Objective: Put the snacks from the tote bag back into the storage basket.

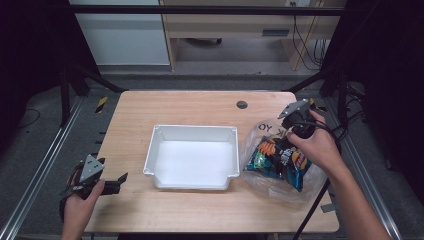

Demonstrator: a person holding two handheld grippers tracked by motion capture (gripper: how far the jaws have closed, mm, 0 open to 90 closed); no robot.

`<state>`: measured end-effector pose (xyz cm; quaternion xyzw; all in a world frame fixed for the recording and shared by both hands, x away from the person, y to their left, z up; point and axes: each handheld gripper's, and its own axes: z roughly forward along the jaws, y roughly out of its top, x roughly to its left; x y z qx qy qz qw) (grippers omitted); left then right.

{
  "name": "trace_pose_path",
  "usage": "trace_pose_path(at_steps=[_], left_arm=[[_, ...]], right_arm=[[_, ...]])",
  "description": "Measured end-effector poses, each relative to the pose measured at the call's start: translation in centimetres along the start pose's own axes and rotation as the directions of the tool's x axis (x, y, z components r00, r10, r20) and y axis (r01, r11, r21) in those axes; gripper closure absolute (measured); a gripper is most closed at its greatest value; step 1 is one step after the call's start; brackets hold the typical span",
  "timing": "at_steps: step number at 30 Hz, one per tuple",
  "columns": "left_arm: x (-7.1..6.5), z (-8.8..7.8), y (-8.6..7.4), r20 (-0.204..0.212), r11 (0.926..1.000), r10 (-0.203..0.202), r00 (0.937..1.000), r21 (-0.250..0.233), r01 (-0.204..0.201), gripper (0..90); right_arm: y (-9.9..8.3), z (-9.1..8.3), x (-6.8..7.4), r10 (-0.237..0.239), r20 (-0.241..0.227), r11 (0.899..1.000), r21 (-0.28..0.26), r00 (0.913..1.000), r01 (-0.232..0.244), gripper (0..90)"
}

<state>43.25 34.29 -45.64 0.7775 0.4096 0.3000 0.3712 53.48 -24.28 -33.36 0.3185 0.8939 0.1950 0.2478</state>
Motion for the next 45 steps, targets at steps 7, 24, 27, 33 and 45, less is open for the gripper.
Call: trace_pose_path(at_steps=[7,24,27,33,45], left_arm=[[1.1,-0.4,-0.6,-0.014,0.9979,-0.065,0.9978,0.003,0.065,3.8],[1.7,-0.3,-0.7,-0.01,0.9957,-0.093,0.9956,-0.006,0.093,3.9],[1.5,-0.6,-0.6,-0.014,0.9961,-0.087,0.9961,-0.013,0.087,3.9],[1.4,-0.4,-0.5,-0.011,0.9969,-0.078,0.9969,-0.01,0.078,3.9],[0.7,0.0,-0.3,0.009,0.999,-0.044,0.999,0.011,0.044,3.9]], right_arm=[[-0.7,0.7,-0.2,0.009,-0.035,1.0,-0.012,0.9993,-0.009,9.6],[-1.1,3.0,0.8,-0.01,-0.137,0.999,0.047,0.9906,0.016,7.7],[-1.4,3.5,1.2,-0.008,-0.145,0.997,0.079,0.9894,0.019,7.2],[-2.5,4.2,1.4,0.004,-0.163,0.994,0.109,0.9866,0.014,6.9],[-4.5,5.8,1.7,0.032,-0.194,0.988,0.157,0.9805,-0.001,6.8]])
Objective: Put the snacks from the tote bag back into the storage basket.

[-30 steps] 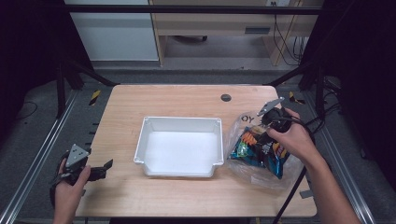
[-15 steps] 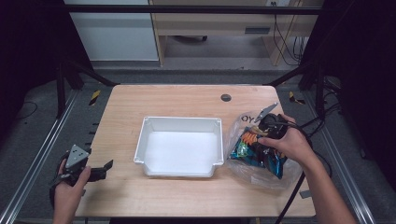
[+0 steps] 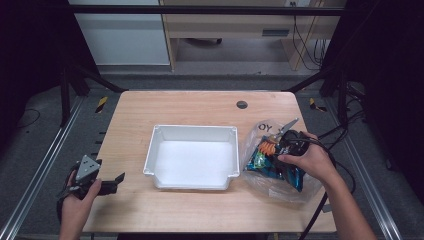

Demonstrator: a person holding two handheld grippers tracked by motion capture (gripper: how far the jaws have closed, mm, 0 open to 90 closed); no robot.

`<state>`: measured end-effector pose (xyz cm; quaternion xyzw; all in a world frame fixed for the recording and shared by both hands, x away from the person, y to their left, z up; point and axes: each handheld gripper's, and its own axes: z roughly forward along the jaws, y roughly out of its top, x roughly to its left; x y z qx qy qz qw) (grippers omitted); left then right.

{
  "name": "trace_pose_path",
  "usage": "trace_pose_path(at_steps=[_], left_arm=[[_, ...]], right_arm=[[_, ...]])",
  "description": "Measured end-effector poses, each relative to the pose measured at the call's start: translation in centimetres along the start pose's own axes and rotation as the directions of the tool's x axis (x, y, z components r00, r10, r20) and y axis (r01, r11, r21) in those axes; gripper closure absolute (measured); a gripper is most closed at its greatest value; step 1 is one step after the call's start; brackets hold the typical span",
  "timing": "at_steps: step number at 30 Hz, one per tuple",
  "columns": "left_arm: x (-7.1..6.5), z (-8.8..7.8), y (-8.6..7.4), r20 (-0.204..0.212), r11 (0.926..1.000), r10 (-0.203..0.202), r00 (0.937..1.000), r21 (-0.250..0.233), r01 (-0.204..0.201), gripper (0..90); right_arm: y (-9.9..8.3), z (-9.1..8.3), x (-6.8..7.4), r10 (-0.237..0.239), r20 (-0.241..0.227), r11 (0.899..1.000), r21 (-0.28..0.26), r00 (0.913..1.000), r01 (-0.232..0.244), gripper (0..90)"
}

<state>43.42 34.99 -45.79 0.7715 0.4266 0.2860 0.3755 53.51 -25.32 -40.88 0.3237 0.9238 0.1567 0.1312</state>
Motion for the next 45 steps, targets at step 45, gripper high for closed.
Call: trace_pose_path(at_steps=[45], left_arm=[[-0.6,0.4,-0.1,0.016,0.9987,0.04,0.9991,0.03,-0.041,3.9]], right_arm=[[-2.3,1.5,0.5,0.022,-0.006,1.0,0.014,0.9997,-0.022,33.7]])
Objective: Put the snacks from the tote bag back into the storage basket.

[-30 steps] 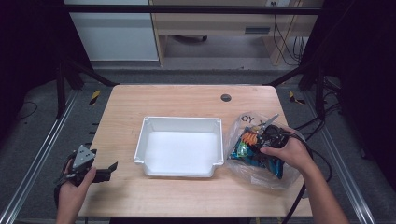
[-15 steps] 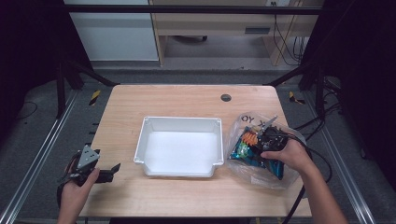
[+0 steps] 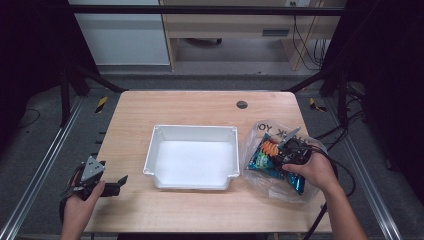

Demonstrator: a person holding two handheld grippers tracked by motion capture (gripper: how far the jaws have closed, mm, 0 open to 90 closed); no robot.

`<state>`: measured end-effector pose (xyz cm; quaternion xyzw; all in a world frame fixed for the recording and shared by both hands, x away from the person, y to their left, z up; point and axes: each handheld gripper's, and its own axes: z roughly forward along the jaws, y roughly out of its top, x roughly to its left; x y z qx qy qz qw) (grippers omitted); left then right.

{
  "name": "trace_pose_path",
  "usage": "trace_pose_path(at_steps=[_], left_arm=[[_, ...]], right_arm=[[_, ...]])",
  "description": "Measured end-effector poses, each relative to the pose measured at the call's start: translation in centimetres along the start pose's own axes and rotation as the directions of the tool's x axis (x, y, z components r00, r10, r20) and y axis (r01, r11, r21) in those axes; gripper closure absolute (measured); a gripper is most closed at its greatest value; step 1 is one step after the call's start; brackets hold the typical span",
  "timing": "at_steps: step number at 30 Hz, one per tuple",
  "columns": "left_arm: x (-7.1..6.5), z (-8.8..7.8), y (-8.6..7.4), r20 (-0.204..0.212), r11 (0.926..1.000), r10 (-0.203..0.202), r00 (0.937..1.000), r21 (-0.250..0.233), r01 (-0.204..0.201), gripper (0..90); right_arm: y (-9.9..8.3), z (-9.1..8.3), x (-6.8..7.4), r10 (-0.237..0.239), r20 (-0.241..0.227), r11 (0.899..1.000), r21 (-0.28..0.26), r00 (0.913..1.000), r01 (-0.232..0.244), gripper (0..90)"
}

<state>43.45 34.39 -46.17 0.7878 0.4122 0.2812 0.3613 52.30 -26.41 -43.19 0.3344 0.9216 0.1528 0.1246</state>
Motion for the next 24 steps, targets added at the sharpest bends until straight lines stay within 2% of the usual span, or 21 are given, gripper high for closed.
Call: trace_pose_path(at_steps=[5,8,18,24], left_arm=[[-0.2,-0.3,0.3,-0.001,0.9998,0.018,0.9998,-0.006,-0.018,3.9],[-0.4,-0.3,0.2,-0.004,0.9998,0.016,0.9999,-0.01,-0.016,3.8],[-0.3,-0.1,0.1,0.002,0.9998,0.018,0.9998,0.003,-0.018,3.9],[-0.3,-0.1,0.1,0.0,0.9999,0.015,0.9999,0.002,-0.015,3.9]], right_arm=[[-0.5,-0.9,0.3,0.015,0.016,0.999,-0.038,0.9998,-0.014,37.1],[-0.7,-1.3,0.4,0.017,0.028,0.998,-0.062,0.9995,-0.015,38.0],[-1.1,-2.7,0.6,0.007,0.04,0.996,-0.084,0.9992,-0.004,40.2],[-1.4,-3.6,1.1,0.002,0.05,0.993,-0.116,0.9988,0.004,40.6]])
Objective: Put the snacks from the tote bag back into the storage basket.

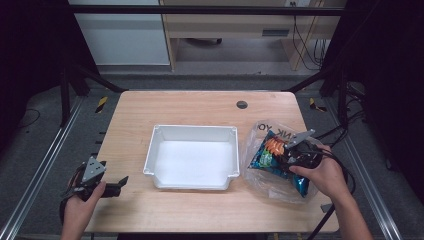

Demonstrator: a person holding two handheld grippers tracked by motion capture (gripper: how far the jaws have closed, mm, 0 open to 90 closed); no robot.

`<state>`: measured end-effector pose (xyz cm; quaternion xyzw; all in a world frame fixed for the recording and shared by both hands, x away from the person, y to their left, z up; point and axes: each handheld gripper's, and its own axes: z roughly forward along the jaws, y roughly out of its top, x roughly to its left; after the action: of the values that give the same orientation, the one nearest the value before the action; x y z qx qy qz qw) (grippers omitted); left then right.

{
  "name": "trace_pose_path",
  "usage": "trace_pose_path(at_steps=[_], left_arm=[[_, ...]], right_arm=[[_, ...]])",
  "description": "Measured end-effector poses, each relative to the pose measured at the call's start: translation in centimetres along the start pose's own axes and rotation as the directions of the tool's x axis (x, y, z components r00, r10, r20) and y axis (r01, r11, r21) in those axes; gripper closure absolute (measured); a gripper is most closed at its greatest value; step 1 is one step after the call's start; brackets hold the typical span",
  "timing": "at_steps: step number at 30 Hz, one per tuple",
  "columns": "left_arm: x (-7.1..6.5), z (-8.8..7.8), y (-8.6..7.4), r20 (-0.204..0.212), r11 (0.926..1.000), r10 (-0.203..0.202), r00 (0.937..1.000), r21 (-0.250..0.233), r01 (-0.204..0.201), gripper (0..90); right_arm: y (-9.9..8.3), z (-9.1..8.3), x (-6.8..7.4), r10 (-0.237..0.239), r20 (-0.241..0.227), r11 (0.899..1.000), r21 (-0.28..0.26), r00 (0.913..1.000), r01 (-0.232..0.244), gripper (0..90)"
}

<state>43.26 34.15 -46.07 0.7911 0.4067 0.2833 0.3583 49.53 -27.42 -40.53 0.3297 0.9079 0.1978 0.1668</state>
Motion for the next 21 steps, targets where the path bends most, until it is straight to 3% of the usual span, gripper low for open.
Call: trace_pose_path(at_steps=[11,17,21], left_arm=[[0.0,0.1,0.0,0.001,1.0,0.0,1.0,0.0,0.0,3.9],[-0.1,0.1,0.0,0.001,1.0,0.001,1.0,0.001,-0.001,3.9],[0.0,0.0,0.0,-0.001,1.0,0.002,1.0,0.0,-0.002,3.9]], right_arm=[[-0.6,-1.7,0.3,0.013,0.025,0.999,-0.044,0.9996,-0.012,40.8],[-0.4,-2.7,0.4,0.019,0.035,0.996,-0.093,0.9992,-0.015,40.9],[0.1,-3.4,0.8,0.021,0.058,0.996,-0.092,0.9981,-0.016,41.0]])
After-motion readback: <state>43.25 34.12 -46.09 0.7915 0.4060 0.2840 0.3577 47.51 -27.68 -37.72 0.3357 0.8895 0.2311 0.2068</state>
